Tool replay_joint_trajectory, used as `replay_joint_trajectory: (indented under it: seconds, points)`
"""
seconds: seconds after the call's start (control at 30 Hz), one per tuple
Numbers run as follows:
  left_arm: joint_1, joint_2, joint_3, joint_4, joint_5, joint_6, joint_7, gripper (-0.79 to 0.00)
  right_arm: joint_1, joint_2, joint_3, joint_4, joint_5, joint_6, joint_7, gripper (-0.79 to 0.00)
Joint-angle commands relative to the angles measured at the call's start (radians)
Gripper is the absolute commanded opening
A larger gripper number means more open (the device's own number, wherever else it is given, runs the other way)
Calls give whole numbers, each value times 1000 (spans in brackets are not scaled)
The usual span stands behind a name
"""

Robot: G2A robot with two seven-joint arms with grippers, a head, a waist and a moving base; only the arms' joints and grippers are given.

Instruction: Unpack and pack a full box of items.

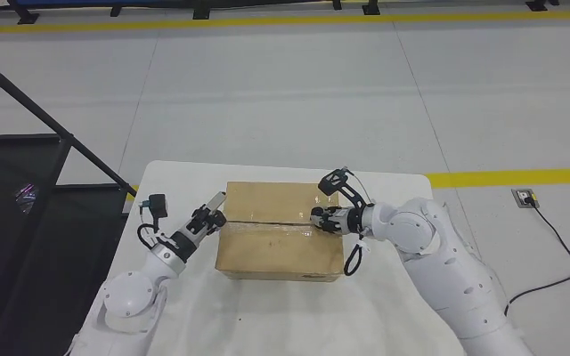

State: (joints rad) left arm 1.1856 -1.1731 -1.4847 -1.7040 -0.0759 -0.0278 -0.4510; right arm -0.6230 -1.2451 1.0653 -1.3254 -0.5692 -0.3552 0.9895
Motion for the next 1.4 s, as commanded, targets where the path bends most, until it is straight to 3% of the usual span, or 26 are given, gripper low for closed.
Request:
replay_joint_trajectory:
  seconds: [0.0,0.1,0.23,0.37,0.43,0.53,0.83,0.9,1.1,1.37]
  points:
    - [16,2,-20,-15,4,-5,11,0,0,0,0,0,0,0,0,-785]
    - [45,5,-47,-28,18,-10,34,0,-19,-2,-1,-22,35,27,-33,-785]
    - [72,7,-74,-25,6,-12,47,0,-22,-2,39,-16,206,54,-15,-785]
    - [88,8,-85,-19,0,-19,49,0,-3,1,74,24,395,101,115,-785]
    - [92,9,-85,-14,-1,-20,49,0,27,0,72,66,460,177,193,-785]
    - [94,8,-85,-3,-7,-21,51,0,74,-6,49,119,498,240,245,-785]
    - [70,6,-60,56,-5,-10,53,0,90,-6,40,134,461,258,208,-785]
    - [61,5,-48,66,-2,-8,52,0,75,-8,20,115,418,309,147,-785]
    - [50,2,-21,77,4,-14,49,0,96,-17,-18,149,407,415,120,-785]
    - [52,1,-6,77,9,-20,41,0,104,-32,-72,163,397,437,67,-785]
